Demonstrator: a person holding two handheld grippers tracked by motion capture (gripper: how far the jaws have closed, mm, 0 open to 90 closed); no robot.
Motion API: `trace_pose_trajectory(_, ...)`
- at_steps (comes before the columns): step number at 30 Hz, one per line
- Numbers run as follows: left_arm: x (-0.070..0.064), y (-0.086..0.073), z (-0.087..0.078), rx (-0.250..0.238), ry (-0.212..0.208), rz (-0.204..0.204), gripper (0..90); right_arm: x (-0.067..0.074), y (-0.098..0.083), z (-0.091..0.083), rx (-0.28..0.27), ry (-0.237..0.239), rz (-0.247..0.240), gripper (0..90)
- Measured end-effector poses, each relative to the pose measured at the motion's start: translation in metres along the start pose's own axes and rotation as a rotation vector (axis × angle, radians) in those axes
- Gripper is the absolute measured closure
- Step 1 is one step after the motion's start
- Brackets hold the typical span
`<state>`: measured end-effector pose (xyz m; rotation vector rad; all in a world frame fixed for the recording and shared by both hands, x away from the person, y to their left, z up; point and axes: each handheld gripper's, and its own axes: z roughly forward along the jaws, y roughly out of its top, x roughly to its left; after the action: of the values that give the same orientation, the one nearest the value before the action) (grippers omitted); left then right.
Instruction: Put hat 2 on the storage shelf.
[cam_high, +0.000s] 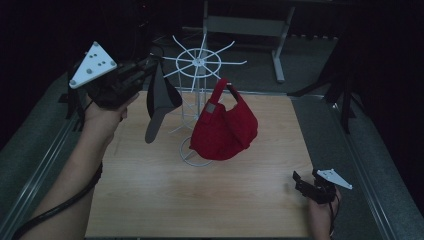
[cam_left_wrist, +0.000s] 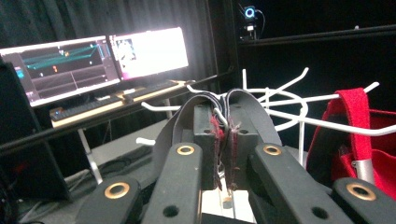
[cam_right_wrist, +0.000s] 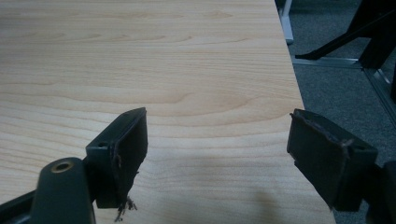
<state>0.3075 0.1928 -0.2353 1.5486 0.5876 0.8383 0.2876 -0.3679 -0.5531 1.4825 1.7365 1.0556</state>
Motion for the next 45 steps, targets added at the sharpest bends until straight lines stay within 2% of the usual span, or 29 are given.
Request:
trace_pose_trajectory(3, -0.002, 0.006, -0.004, -0.016, -0.004, -0.002, 85.9, 0.000, 0.000, 0.000, 0.002, 0.000, 0.001, 20.0)
trace_pose_trajectory(7, -0.004, 0.009, -0.006, -0.012, 0.001, 0.010, 85.8, 0.000, 0.000, 0.000, 0.002, -0.001, -0.001, 20.0)
trace_pose_trajectory(8, -0.004, 0.009, -0.005, -0.005, 0.003, -0.002, 85.8, 0.000, 0.000, 0.000, 0.002, -0.001, -0.002, 20.0)
trace_pose_trajectory(13, -0.007, 0.005, 0.004, 0.029, 0.018, 0.005, 85.8, 0.000, 0.000, 0.000, 0.001, -0.001, -0.001, 20.0)
trace_pose_trajectory(17, -0.006, -0.003, 0.009, 0.035, 0.019, -0.009, 85.8, 0.000, 0.000, 0.000, -0.003, 0.002, 0.001, 20.0)
trace_pose_trajectory(23, 0.001, -0.008, 0.008, 0.032, 0.022, -0.039, 85.7, -0.001, 0.000, 0.000, -0.005, 0.005, 0.006, 20.0)
trace_pose_trajectory(28, 0.003, -0.007, 0.005, 0.041, 0.034, -0.033, 85.6, 0.000, 0.000, 0.000, -0.004, 0.005, 0.004, 20.0)
trace_pose_trajectory(36, 0.010, -0.010, 0.002, 0.048, 0.045, -0.054, 85.5, -0.001, 0.000, 0.000, -0.005, 0.005, 0.006, 20.0)
trace_pose_trajectory(39, 0.009, -0.009, 0.002, 0.052, 0.060, -0.043, 85.3, -0.001, 0.000, 0.000, -0.005, 0.005, 0.007, 20.0)
trace_pose_trajectory(45, 0.011, -0.011, 0.000, 0.046, 0.066, -0.048, 83.2, -0.001, 0.000, 0.000, -0.005, 0.006, 0.007, 20.0)
